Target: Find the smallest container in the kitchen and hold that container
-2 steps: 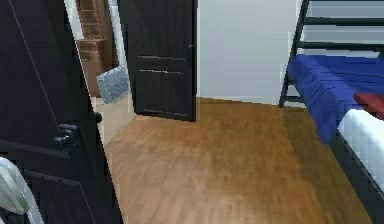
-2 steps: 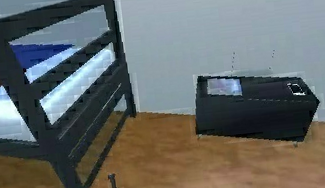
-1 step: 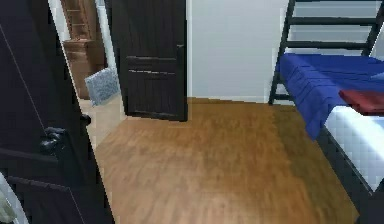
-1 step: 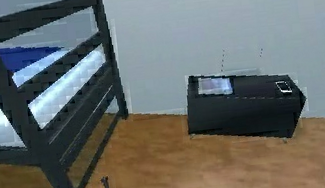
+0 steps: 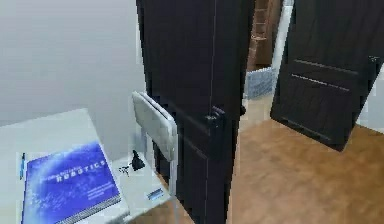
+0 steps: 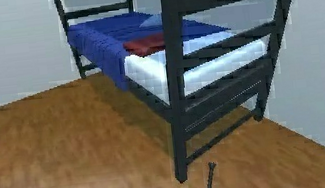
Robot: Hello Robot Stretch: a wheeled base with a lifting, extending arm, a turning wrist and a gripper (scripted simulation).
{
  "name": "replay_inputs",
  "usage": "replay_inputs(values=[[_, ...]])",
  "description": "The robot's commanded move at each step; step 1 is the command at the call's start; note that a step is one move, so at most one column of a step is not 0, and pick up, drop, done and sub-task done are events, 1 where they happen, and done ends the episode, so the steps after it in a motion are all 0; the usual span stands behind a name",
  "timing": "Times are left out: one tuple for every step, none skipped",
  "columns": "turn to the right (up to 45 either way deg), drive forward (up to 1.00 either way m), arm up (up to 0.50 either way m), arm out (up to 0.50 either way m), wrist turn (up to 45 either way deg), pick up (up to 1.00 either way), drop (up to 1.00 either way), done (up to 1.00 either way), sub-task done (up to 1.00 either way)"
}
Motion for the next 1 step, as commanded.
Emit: replay_inputs(values=[[-45.0,0.00,0.00,0.00,0.0,0.00,0.00,0.00,0.00]])
